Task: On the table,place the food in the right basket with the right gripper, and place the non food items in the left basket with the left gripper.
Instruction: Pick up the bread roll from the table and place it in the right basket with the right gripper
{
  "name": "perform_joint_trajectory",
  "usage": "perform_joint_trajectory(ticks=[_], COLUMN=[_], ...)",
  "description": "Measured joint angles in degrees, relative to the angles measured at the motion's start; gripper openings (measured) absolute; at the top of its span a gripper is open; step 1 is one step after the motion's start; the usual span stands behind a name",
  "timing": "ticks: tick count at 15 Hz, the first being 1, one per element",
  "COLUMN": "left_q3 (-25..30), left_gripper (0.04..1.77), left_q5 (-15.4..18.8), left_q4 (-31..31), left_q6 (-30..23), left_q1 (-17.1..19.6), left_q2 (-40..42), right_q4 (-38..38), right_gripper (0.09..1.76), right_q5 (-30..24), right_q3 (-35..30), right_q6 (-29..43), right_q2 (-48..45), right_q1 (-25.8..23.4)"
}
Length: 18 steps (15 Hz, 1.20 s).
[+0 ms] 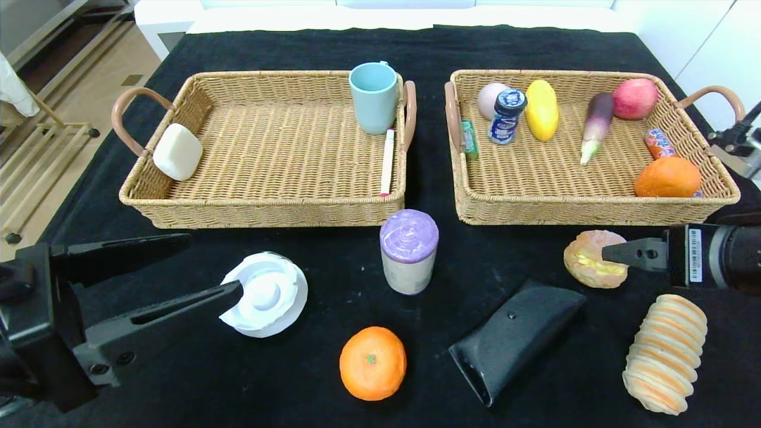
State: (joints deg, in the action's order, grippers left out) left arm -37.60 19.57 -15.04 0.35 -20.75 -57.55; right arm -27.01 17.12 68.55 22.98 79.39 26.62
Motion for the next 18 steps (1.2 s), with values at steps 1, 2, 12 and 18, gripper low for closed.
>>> perform_joint_trajectory(ticks=[1, 2, 12, 18], left_q3=[0.0, 0.0, 0.1, 0.3], left_gripper=[1.72, 1.72, 1.72, 1.72], left_q5=[0.0, 0.0, 0.0, 0.0], left_q4=[0.0, 0.0, 0.0, 0.1], left_q6=[0.0, 0.0, 0.1, 0.5], left_q1=[0.0, 0.0, 0.0, 0.0], left_q2=[0.0, 0.0, 0.4, 0.6], right_q4=[-0.9, -1.0, 2.3, 3.7], right_gripper=[1.71, 1.71, 1.71, 1.71], right_q5=[0.0, 0.0, 0.1, 0.1], right_q3=[1.2, 1.9, 3.9, 3.8], right_q6=[1.0, 1.4, 2.3, 2.9], right_q2=[1.4, 2.7, 11.6, 14.0], right_q1=[-0.4, -0.7, -3.8, -4.4])
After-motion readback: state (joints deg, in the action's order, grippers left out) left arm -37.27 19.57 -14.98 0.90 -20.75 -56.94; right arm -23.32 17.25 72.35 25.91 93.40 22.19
